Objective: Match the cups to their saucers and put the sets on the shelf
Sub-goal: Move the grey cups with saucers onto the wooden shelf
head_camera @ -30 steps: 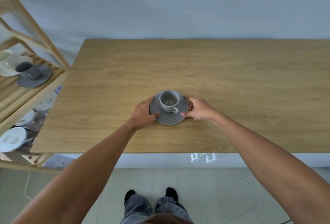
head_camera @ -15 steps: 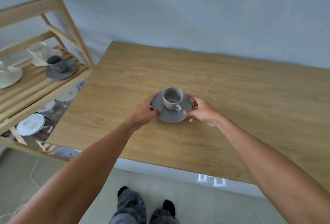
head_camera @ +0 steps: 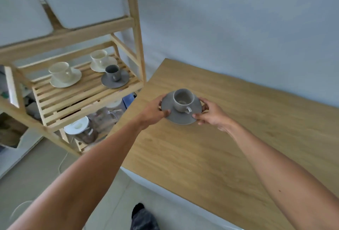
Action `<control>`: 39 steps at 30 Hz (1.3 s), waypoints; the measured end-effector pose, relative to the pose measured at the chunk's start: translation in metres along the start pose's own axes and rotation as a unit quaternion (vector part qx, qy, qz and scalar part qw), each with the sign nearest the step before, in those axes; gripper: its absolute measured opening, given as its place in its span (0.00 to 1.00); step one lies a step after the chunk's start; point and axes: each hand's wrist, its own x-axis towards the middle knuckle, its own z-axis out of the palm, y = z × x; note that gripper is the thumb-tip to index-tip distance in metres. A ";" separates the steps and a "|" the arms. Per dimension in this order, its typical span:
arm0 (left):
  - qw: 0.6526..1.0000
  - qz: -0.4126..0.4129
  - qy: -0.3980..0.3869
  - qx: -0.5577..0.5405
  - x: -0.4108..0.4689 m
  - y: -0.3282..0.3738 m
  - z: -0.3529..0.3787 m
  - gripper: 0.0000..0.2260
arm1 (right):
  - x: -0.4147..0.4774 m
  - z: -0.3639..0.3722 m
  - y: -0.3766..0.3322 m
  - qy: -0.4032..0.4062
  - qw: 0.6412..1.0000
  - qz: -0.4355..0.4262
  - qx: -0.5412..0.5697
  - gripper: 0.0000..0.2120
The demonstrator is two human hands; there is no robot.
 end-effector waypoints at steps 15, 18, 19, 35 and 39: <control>0.986 -0.056 0.148 0.057 -0.013 -0.077 -0.198 0.31 | 0.126 0.169 -0.114 -0.150 0.986 -0.070 -0.036 0.43; 0.981 -0.082 0.168 0.045 -0.019 -0.097 -0.230 0.30 | 0.143 0.206 -0.132 -0.179 0.978 -0.085 -0.059 0.43; 0.979 -0.094 0.174 0.052 -0.021 -0.102 -0.238 0.30 | 0.148 0.216 -0.136 -0.187 0.976 -0.088 -0.065 0.43; 0.943 -0.191 0.261 0.076 -0.023 -0.195 -0.320 0.31 | 0.250 0.360 -0.157 -0.256 0.958 -0.063 -0.113 0.43; 0.936 -0.220 0.264 0.076 -0.016 -0.210 -0.334 0.30 | 0.268 0.380 -0.153 -0.259 0.953 -0.070 -0.140 0.41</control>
